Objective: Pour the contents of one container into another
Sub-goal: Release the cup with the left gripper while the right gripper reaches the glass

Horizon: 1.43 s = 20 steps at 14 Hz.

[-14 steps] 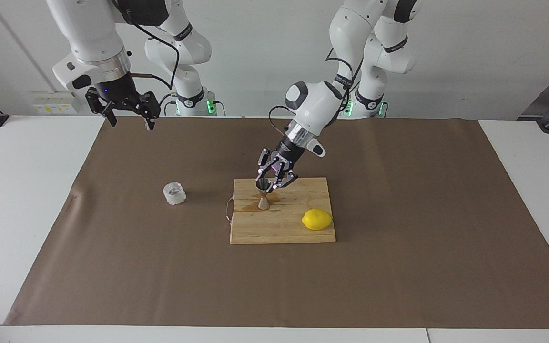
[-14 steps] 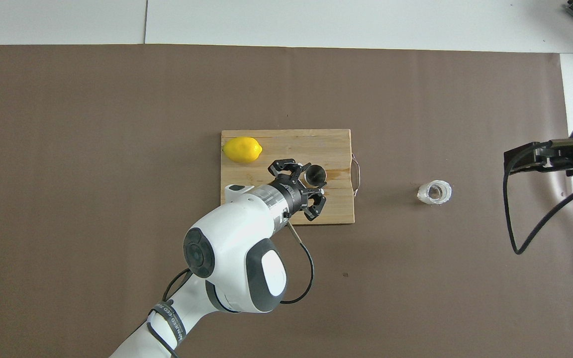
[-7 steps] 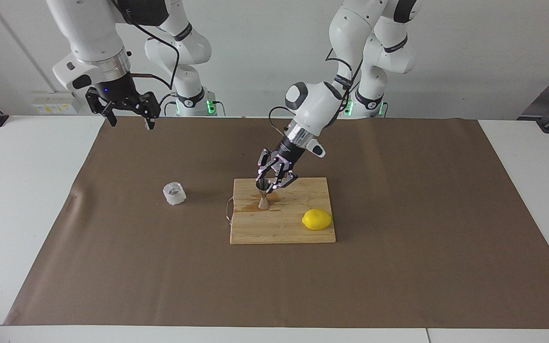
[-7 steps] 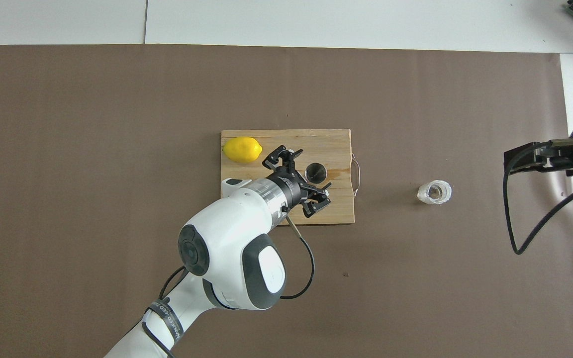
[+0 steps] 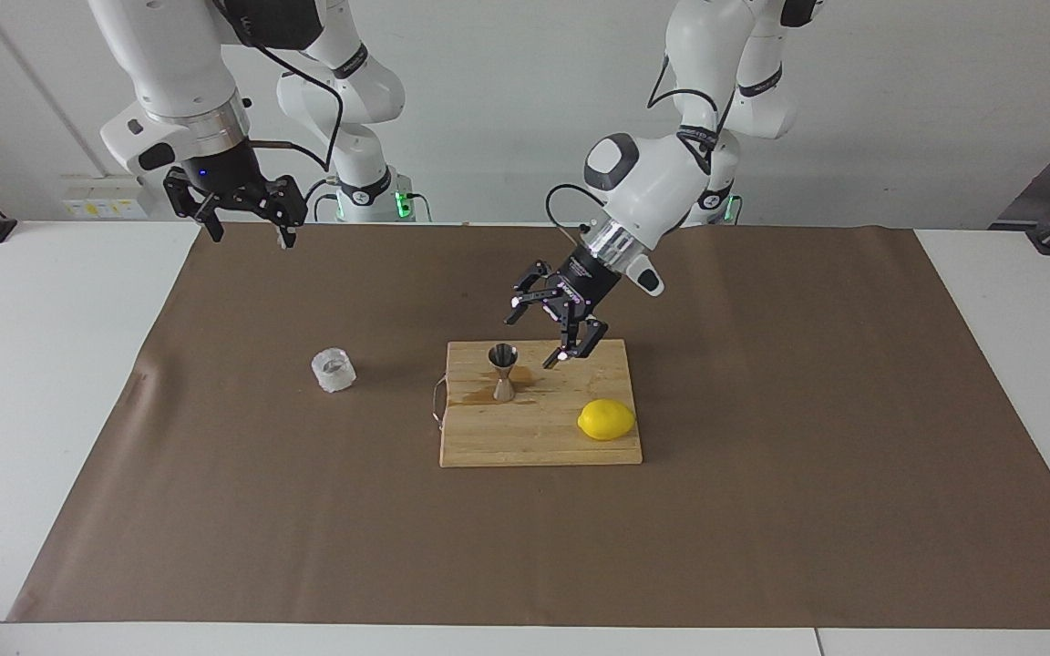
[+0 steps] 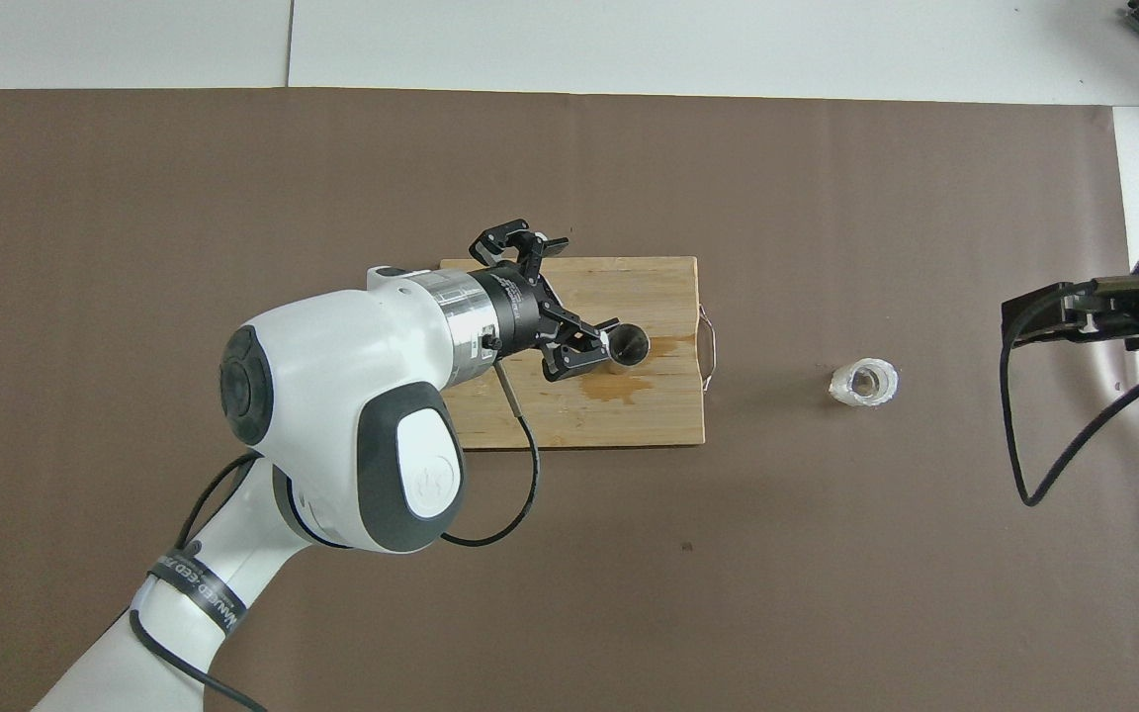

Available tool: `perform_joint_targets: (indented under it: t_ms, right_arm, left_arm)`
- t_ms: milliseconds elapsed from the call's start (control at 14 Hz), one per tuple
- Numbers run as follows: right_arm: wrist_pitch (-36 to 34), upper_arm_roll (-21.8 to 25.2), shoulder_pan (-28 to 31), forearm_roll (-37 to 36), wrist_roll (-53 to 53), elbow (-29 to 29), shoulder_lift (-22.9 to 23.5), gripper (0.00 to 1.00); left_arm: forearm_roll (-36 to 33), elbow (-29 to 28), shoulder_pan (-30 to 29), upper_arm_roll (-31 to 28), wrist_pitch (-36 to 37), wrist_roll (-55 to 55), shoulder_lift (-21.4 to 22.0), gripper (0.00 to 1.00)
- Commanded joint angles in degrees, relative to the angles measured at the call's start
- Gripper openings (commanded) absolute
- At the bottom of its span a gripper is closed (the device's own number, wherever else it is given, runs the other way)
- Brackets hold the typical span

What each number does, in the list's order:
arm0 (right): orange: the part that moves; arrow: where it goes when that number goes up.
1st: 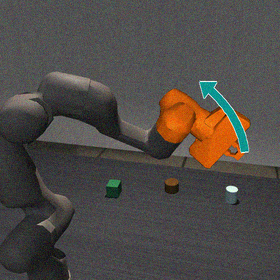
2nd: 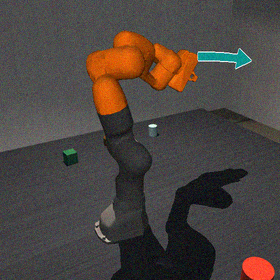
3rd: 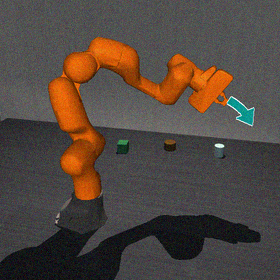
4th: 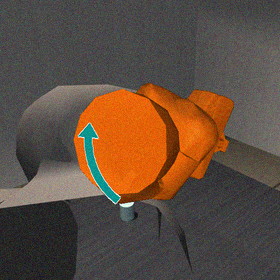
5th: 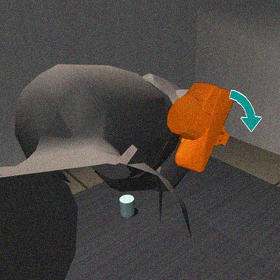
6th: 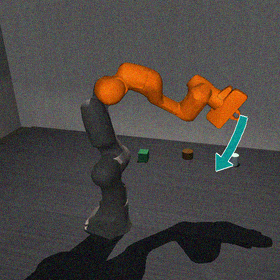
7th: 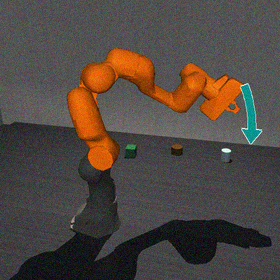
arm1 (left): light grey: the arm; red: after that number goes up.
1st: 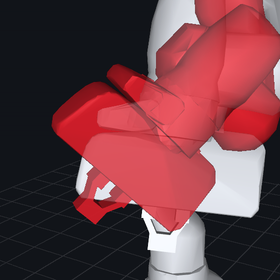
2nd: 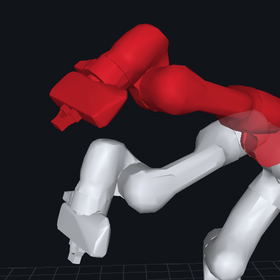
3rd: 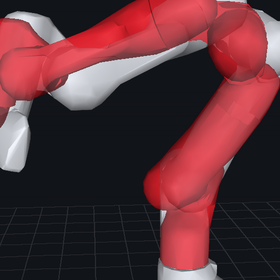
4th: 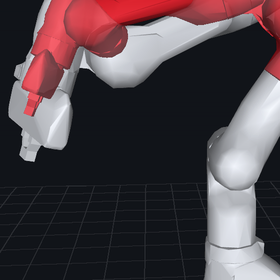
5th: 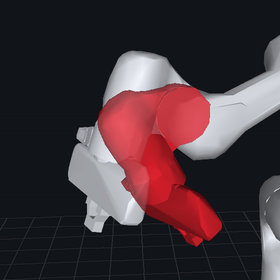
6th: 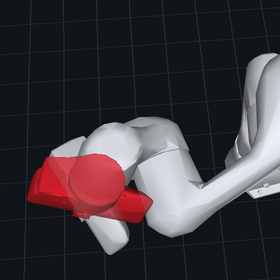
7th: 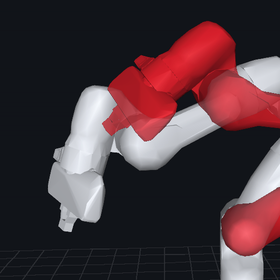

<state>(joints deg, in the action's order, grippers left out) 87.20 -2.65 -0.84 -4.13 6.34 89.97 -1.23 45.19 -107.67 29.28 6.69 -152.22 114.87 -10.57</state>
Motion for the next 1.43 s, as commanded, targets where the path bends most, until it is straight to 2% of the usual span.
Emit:
perform_joint_targets:
  t_ms: [0, 286, 500, 714, 929, 1143, 1357]
  right_arm:
    - [-0.4, -0.3, 0.7, 0.4, 0.1, 0.6, -0.7, 1.00]
    - [-0.7, -0.4, 0.6, 0.4, -4.1, 0.6, -0.7, 1.00]
    - [0.2, -0.3, 0.7, 0.8, -14.3, 3.5, -2.0, 1.00]
    - [5.5, -0.3, 2.1, 3.2, -26.9, 9.2, -4.5, 1.00]
    - [12.2, -0.3, 2.1, 3.3, -38.7, 17.1, -7.1, 1.00]
    - [17.8, -0.3, 2.1, 3.4, -48.8, 21.7, -6.0, 1.00]
    - [23.4, -0.2, 2.5, 4.2, -61.9, 25.4, -3.7, 1.00]
  left_arm:
    - [-9.9, 5.4, -4.0, 0.3, 9.5, -0.3, -0.9, 1.00]
    - [-21.3, 10.4, -7.4, 0.3, 15.1, -1.7, -0.9, 1.00]
    - [-23.7, 11.0, -9.9, 0.3, 16.3, -6.4, -0.4, 1.00]
    - [-24.2, 13.5, -11.0, 0.2, 20.5, -20.8, -0.5, 1.00]
    - [-28.9, 14.2, -12.9, 0.2, 23.1, -33.4, -0.4, 1.00]
    - [-31.9, 14.2, -13.8, 0.0, 24.0, -41.9, -0.2, 1.00]
    - [-39.5, 13.8, -14.1, 0.0, 28.3, -52.1, 0.3, 1.00]
